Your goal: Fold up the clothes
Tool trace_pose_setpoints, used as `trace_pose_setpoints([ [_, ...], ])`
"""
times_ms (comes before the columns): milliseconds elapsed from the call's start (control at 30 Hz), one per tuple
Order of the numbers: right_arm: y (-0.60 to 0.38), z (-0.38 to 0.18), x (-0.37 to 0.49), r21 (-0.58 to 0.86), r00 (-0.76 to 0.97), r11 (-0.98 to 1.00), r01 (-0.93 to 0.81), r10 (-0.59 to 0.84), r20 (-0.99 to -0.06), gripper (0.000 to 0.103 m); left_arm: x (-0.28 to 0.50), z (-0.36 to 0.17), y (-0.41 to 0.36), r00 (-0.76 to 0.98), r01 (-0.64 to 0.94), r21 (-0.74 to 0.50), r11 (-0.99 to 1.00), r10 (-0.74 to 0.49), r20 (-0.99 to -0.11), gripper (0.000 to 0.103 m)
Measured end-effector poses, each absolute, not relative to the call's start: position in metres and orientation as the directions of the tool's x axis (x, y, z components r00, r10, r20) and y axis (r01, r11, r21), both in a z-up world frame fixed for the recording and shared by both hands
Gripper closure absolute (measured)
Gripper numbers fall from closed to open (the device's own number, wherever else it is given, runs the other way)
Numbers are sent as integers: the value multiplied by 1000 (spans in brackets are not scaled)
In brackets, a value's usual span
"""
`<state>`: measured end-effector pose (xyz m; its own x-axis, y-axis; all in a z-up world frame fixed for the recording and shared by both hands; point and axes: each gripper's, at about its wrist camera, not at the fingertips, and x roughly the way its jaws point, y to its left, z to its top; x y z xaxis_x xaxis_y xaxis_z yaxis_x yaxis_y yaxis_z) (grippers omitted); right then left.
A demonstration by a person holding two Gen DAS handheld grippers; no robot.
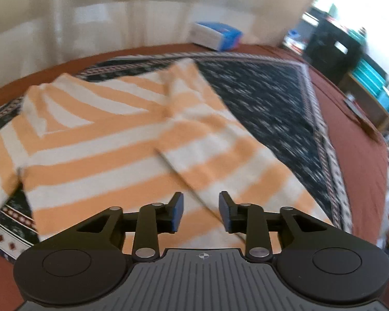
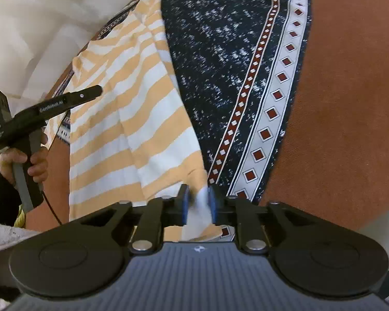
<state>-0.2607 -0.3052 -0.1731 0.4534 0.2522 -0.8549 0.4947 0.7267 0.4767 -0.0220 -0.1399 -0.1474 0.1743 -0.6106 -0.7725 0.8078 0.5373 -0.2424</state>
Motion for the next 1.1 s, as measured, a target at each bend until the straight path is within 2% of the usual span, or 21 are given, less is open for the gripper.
trace_pose_setpoints([
  [133,-300,-175,-262,461,423,753,469,267,-866,82,-44,-152,-144,136,832,-244,498,-610,-781,53],
  [167,-299,-174,-261,463,416,759,458,277,-866,85,-47,-152,-144,134,831,-247,499,-610,-781,53],
  [200,-297,-172,-261,471,413,759,450,291,-863,94,-48,-152,-143,135,828,-249,503,-610,-781,53],
  [233,-297,-168,-261,519,437,729,446,329,-837,95,-48,-152,-141,141,823,-251,510,-611,-779,53],
  [333,-303,-157,-268,754,590,513,411,481,-649,96,-46,-149,-136,157,809,-255,529,-613,-775,52],
  [367,-306,-156,-271,782,618,477,402,488,-616,96,-45,-148,-135,162,807,-254,534,-613,-773,51],
  [533,-307,-183,-271,623,478,590,514,407,-779,95,-43,-147,-138,162,813,-244,528,-609,-776,51],
  [633,-301,-192,-268,530,413,676,512,348,-842,89,-48,-144,-141,150,836,-236,495,-621,-770,51],
  [700,-301,-185,-264,514,407,700,496,336,-850,84,-49,-142,-143,165,849,-212,483,-625,-763,51],
  [867,-314,-139,-241,475,469,767,431,260,-844,83,-28,-138,-148,269,790,-198,581,-618,-739,50],
  [1000,-326,-98,-174,461,602,837,296,211,-770,79,9,-141,-154,342,706,-217,674,-593,-729,49],
  [1100,-339,-94,-113,443,643,873,203,222,-733,79,33,-146,-160,352,668,-243,703,-586,-730,49],
])
